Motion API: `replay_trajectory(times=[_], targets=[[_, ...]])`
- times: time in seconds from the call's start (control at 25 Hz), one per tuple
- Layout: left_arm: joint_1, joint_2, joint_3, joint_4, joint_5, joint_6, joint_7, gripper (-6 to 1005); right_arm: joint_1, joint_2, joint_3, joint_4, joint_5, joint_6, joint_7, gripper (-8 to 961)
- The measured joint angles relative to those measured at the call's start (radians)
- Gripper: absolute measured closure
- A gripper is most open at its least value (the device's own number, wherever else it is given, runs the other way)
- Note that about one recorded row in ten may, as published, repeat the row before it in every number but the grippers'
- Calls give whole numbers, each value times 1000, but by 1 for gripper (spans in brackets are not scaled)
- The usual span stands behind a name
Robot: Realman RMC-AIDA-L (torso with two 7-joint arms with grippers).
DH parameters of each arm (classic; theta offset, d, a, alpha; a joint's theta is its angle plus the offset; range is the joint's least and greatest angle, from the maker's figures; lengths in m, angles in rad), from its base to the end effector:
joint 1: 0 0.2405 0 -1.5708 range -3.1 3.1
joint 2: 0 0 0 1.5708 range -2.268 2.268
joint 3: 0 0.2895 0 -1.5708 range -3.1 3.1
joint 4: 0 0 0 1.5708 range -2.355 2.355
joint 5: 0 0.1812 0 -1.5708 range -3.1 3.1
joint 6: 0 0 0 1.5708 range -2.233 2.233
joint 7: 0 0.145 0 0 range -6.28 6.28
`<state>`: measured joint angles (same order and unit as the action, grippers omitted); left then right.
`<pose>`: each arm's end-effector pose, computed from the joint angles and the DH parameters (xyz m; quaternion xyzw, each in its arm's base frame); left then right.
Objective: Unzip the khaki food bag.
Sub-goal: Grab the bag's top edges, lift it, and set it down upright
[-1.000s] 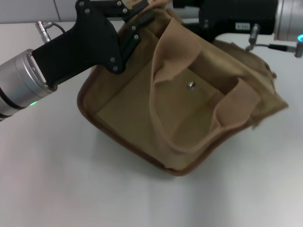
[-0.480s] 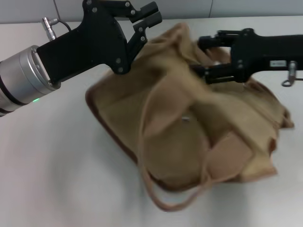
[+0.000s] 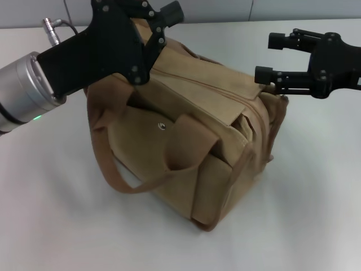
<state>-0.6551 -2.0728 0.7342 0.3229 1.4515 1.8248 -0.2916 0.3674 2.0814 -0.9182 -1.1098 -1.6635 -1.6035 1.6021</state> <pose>-0.1866 0.3260 -0.0040 -0.8047 0.2427 -0.4551 0.2940 0.2244 0.3097 0.0353 -0.9274 0.1419 0.3059 0.1618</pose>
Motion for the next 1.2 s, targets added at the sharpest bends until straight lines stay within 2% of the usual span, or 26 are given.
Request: replay_trajectory(times=[0.2, 0.32, 0.44, 0.52, 0.56, 0.6, 0.76, 1.04, 1.08, 1.2], targets=[[43, 0, -4, -4, -68, -2, -5, 994, -2, 0, 7, 20, 7, -3, -6, 112], [101, 1, -5, -11, -146, -5, -38, 989, -3, -1, 11, 59, 40, -2, -35, 112], [177, 5, -23, -12, -200, -17, -142, 985, -2, -4, 28, 94, 66, -5, -59, 112], [230, 6, -46, -11, -212, -34, -198, 982, 3, -4, 41, 107, 67, -6, -65, 112], [230, 6, -46, -11, -212, -34, -198, 981, 5, -4, 45, 112, 67, -6, -68, 112], [270, 8, -42, -6, -204, -64, -221, 979, 7, -4, 48, 116, 67, -6, -70, 112], [328, 28, -19, 2, -117, -157, -295, 818, 14, -7, 49, 123, 68, -6, -71, 111], [365, 40, -26, 4, -64, -229, -330, 693, 17, -9, 49, 125, 65, -7, -71, 111], [374, 50, -16, 7, -59, -236, -342, 675, 17, -9, 48, 125, 65, -7, -71, 111], [374, 57, -4, 7, -47, -234, -358, 622, 17, -9, 47, 125, 64, -7, -71, 111]])
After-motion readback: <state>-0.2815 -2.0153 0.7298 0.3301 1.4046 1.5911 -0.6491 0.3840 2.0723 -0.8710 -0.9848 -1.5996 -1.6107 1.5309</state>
